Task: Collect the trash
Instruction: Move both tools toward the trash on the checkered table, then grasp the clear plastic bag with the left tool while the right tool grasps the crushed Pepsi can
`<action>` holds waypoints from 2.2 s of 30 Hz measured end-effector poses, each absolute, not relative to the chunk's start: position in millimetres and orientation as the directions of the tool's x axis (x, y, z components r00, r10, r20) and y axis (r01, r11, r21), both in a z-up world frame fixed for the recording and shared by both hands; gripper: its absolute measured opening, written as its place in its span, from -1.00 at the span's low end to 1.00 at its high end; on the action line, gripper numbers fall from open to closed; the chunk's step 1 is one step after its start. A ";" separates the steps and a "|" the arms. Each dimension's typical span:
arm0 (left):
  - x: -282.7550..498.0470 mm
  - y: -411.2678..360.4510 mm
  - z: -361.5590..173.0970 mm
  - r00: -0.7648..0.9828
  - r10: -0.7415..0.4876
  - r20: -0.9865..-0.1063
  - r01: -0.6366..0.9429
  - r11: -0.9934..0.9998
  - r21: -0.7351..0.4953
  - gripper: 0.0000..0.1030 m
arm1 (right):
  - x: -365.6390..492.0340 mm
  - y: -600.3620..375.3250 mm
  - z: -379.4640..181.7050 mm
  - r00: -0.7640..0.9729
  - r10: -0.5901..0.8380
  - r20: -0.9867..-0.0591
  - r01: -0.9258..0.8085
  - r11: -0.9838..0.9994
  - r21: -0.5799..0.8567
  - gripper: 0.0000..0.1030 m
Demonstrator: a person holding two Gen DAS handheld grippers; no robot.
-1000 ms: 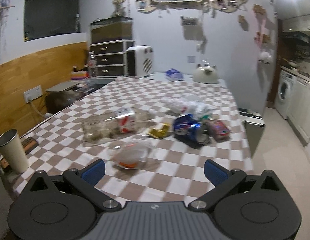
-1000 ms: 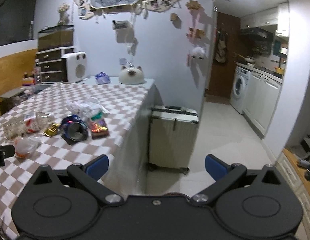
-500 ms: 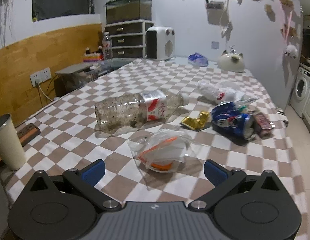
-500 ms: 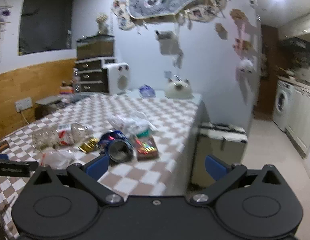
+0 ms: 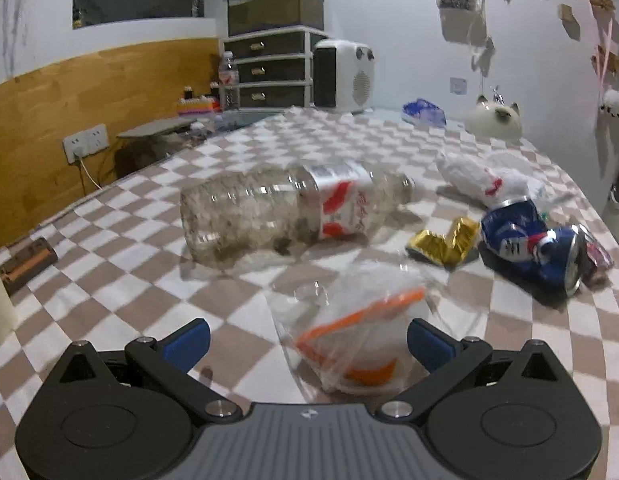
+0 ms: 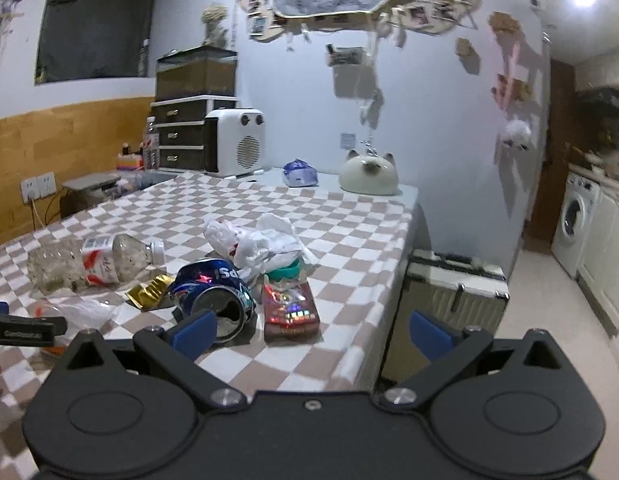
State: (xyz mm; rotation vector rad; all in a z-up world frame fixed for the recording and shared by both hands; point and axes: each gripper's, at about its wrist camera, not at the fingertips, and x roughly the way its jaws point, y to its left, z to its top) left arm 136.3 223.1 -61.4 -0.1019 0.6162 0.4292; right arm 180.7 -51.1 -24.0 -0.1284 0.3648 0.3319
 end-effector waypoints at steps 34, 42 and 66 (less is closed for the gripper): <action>118.9 217.0 -54.7 0.826 0.284 -0.487 -0.329 0.944 -0.008 -0.74 | 244.3 37.7 -52.5 0.538 0.701 -0.468 -0.815 0.574 -0.077 -0.13; 101.5 217.0 -49.7 0.839 0.258 -0.480 -0.322 0.945 -0.055 -0.84 | 287.4 30.4 -43.5 0.529 0.721 -0.447 -0.779 0.621 0.079 0.03; 72.5 225.3 -39.6 0.857 0.305 -0.416 -0.411 0.891 -0.192 -0.92 | 227.2 48.7 -33.3 0.559 0.716 -0.418 -0.755 0.648 0.101 1.00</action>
